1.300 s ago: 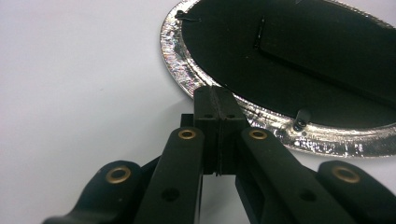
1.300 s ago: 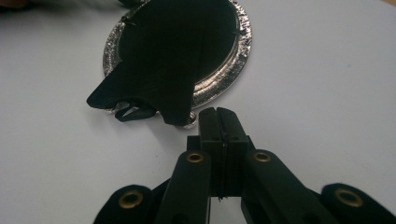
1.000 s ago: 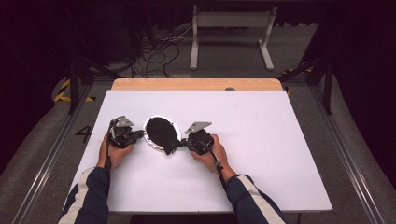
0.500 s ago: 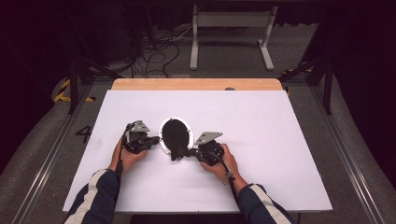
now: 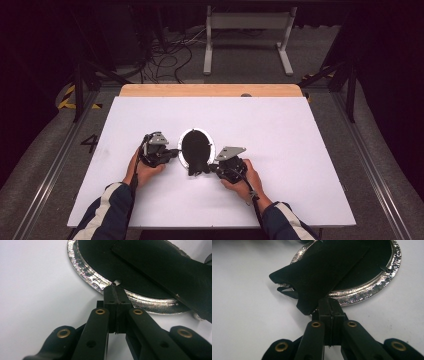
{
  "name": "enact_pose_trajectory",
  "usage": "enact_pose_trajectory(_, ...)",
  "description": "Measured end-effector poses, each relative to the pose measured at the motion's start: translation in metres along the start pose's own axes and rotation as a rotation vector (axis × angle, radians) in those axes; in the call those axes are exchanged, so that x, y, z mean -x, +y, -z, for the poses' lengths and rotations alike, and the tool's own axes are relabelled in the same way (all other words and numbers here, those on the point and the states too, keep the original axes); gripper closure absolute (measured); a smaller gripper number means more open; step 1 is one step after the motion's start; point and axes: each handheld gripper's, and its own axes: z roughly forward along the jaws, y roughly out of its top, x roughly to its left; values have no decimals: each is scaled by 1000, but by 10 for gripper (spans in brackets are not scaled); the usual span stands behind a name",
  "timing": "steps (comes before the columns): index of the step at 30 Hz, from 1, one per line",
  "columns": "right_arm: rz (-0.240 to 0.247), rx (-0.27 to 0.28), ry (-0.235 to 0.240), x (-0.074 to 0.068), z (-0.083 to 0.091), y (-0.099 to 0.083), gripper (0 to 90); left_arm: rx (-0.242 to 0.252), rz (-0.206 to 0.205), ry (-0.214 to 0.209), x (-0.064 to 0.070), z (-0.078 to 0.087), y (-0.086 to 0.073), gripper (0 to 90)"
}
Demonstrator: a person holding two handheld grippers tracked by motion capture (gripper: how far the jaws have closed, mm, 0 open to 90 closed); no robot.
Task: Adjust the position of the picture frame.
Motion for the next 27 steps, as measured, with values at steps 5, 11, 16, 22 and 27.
enact_pose_trajectory(5, 1, -8, -4, 3, 10, -5, 900, -6, -38, -23, 12, -5, 4, 897)
enact_pose_trajectory(11, -3, -10, -4, 2, 23, -12, 900, -9, -56, -62, 22, -10, 7, 897)
enact_pose_trajectory(16, -13, -14, 5, 0, 33, -21, 900, -5, -66, -91, 28, -13, 9, 898)
enact_pose_trajectory(22, -13, -19, 11, -2, 43, -29, 900, -7, -90, -111, 37, -17, 12, 898)
enact_pose_trajectory(27, -14, -18, 0, -4, 48, -36, 900, -8, -98, -110, 41, -19, 13, 898)
